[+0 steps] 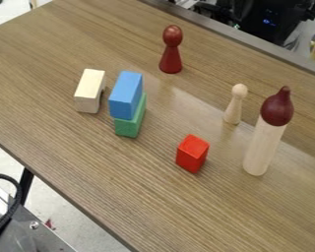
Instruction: Put the cone block on the center of the table
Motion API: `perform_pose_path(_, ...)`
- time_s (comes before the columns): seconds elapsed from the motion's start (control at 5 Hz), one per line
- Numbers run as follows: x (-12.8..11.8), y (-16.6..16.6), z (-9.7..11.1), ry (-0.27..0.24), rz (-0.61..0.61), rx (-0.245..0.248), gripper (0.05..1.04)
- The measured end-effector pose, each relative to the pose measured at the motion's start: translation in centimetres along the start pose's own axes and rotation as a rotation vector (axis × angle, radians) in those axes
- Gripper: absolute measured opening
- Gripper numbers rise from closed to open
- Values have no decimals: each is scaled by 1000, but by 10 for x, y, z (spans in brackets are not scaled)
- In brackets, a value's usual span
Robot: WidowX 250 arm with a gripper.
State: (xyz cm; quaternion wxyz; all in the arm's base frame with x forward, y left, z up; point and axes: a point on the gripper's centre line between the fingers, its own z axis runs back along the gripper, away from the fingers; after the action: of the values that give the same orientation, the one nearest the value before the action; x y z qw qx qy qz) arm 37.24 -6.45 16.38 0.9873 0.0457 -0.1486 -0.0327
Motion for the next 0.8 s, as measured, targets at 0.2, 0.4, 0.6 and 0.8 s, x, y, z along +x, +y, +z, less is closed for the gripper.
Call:
perform_pose_path(0.2,-6,-1,-12,39,-2,4,1000)
perform_pose_path(0.4,-18,-3,-15,61,-1,4,1000)
perform_pose_path(0.6,-25,-19,3,31,-24,-29,1000)
perform_pose_path(0.8,-33,-37,25,-3,-47,-87,1000)
